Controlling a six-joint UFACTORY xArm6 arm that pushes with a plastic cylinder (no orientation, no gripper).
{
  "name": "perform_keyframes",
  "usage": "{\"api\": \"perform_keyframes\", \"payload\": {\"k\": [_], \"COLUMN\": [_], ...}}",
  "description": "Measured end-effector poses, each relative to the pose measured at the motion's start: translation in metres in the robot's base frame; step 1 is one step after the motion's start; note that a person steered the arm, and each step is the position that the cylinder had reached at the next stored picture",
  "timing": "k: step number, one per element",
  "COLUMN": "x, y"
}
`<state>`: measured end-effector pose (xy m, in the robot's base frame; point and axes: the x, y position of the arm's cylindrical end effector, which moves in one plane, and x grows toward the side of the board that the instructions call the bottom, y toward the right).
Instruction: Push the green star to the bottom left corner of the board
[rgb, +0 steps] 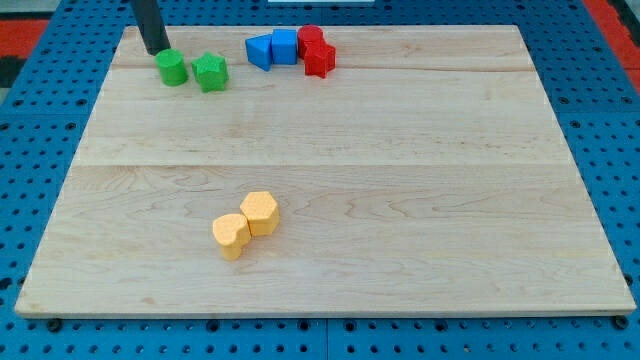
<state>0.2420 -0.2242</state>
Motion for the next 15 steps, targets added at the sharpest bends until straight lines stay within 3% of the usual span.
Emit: {"api": "perform_keyframes", "payload": {"k": [2,3,4,9,12,13,14,15], "x": [-0.02,0.017,0.027,0.044,0.188,0.209,0.246,0.255], "y": [0.074,0.075,0.075,0.087,0.021,0.053,0.054,0.036]}}
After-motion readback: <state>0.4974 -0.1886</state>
